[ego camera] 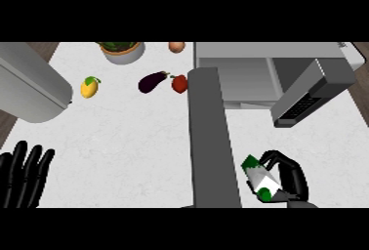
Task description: Pick up the milk, place it into the microwave and close the microwave
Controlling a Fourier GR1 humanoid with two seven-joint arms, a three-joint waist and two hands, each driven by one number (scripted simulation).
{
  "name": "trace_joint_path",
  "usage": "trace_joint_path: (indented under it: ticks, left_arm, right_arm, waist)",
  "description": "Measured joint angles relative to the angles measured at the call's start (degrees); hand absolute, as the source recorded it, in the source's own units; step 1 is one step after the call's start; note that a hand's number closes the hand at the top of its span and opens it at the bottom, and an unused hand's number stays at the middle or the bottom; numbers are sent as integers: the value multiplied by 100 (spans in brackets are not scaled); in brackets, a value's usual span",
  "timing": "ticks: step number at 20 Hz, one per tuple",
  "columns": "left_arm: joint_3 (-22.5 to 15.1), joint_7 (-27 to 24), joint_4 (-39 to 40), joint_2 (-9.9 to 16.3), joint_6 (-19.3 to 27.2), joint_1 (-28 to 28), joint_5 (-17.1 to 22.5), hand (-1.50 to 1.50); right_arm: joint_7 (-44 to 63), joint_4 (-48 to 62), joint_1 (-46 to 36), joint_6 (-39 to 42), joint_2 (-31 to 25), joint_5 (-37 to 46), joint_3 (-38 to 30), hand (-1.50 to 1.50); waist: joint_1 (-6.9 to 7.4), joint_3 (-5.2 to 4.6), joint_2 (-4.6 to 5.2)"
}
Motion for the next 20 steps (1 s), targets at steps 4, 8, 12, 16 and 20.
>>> trace_joint_path:
  ticks: [4,8,12,16,20]
  left_arm:
    - [222,-154,168,39,-104,10,178,-150]
    - [348,-273,344,69,-187,-15,198,-150]
    - [598,-247,281,153,-316,68,468,-150]
    - [666,-394,437,165,-413,108,466,-150]
    - [785,-350,557,213,-457,-95,547,-150]
  right_arm:
    - [368,-815,86,-214,223,-20,163,150]
    - [810,-1272,-93,-646,347,38,444,150]
    - [1396,-1425,-478,-1295,421,142,755,150]
    - [2139,-1265,-1169,-1846,385,354,649,150]
    - [2398,-438,-2047,-2277,290,557,403,150]
  waist:
    - [6,7,10]
    - [26,12,18]
    - [56,14,22]
    - [77,15,30]
    - [109,17,51]
